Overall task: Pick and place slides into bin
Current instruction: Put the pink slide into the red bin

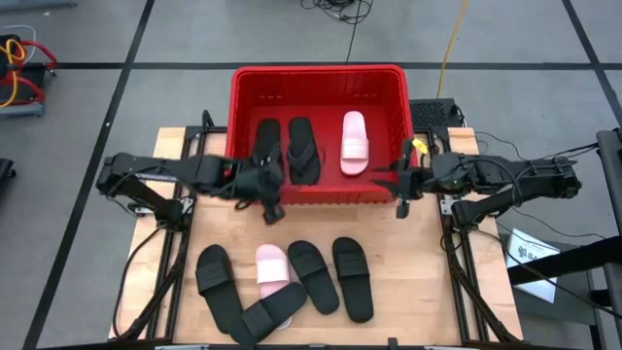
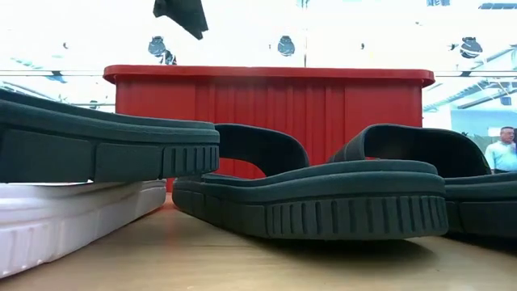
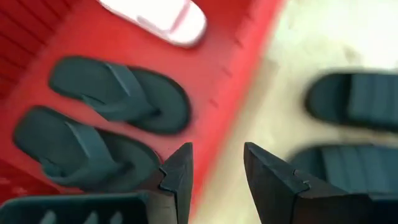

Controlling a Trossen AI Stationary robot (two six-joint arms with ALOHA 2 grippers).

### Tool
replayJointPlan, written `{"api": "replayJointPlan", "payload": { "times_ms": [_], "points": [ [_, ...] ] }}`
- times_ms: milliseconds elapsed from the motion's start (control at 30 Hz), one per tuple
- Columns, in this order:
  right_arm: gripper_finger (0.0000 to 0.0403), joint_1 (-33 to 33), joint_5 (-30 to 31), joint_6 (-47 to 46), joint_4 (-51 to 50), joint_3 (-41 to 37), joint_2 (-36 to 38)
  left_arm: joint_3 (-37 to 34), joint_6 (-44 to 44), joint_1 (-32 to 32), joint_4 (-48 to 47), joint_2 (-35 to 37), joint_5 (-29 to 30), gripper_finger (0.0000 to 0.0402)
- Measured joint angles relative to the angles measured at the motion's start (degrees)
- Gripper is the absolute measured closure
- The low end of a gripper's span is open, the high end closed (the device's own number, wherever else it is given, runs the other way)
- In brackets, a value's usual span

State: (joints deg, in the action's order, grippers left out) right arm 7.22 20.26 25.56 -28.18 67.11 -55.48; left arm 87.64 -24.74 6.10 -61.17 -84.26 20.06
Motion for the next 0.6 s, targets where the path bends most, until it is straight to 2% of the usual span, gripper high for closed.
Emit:
{"api": "replayJointPlan", "payload": {
  "times_ms": [367,600],
  "points": [
    [0.0314,0.0,-19.1,2.8,-5.2,0.0,0.0,0.0,-15.0,16.9,-2.8,-0.1,0.0,0.0266],
    [0.0314,0.0,-20.6,2.3,-5.1,0.0,0.0,0.0,-21.8,25.5,-8.4,-3.0,1.0,0.0266]
  ]
}}
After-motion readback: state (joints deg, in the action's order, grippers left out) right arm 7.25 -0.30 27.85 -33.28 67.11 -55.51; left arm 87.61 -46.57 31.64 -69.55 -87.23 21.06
